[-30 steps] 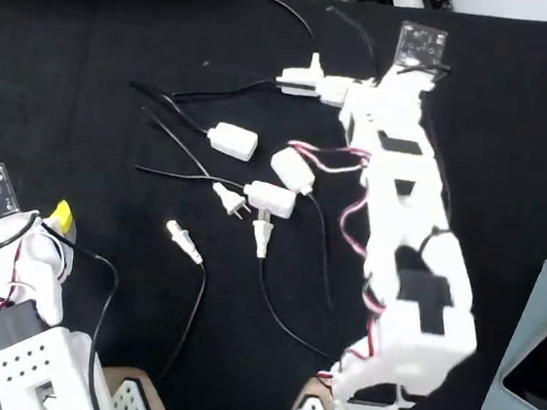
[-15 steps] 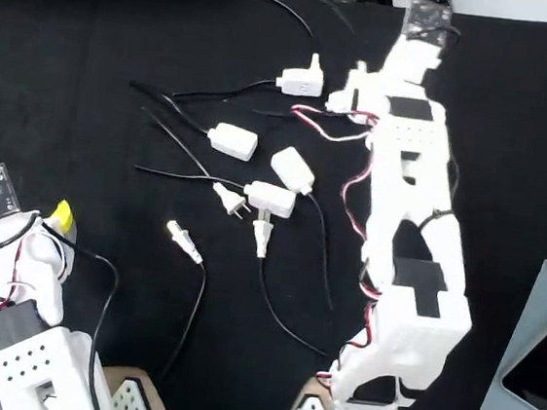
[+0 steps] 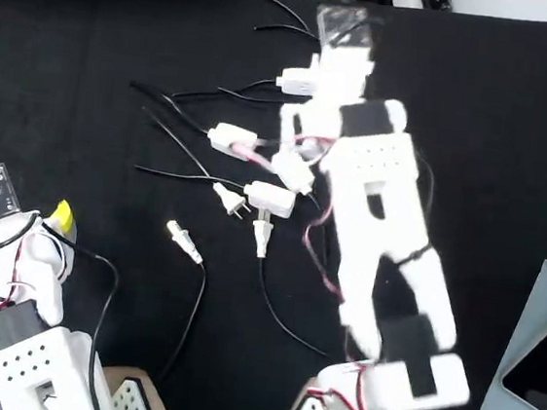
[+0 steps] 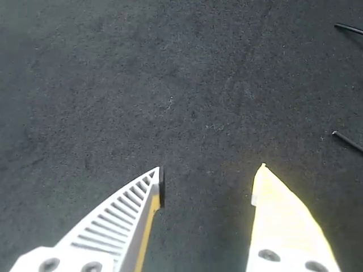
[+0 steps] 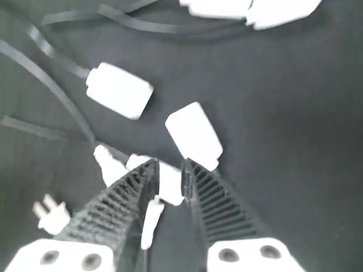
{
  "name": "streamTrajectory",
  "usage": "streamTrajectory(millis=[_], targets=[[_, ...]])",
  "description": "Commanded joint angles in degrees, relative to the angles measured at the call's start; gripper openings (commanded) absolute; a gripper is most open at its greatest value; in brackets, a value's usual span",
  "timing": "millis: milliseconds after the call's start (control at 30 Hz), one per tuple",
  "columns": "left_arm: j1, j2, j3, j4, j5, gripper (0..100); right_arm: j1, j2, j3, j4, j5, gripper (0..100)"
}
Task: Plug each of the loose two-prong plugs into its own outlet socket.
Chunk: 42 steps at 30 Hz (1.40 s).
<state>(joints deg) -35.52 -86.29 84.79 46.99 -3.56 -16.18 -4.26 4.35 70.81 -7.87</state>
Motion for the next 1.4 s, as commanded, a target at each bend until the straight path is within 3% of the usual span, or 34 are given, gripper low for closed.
streamTrajectory(millis=[0, 267, 633, 900, 1367], targets=[[-0.1, -0.6, -0.4, 0.5, 0.4, 26, -4.1, -6.6, 5.6, 0.4, 1.1, 7.8], [-0.1, -0.6, -0.4, 0.5, 0.4, 26, -14.9, -5.8, 15.4, -6.5, 8.6, 7.8], [-0.1, -0.6, -0.4, 0.5, 0.4, 26, -22.9, 7.3, 11.0, -8.3, 9.4, 7.9], [-0.1, -0.6, -0.3, 0.5, 0.4, 26, -16.8, 10.8, 10.7, -14.0, 13.1, 7.9], [-0.1, -0.6, -0.3, 0.5, 0.4, 26, -13.2, 28.4, -0.3, -14.8, 14.9, 7.6]])
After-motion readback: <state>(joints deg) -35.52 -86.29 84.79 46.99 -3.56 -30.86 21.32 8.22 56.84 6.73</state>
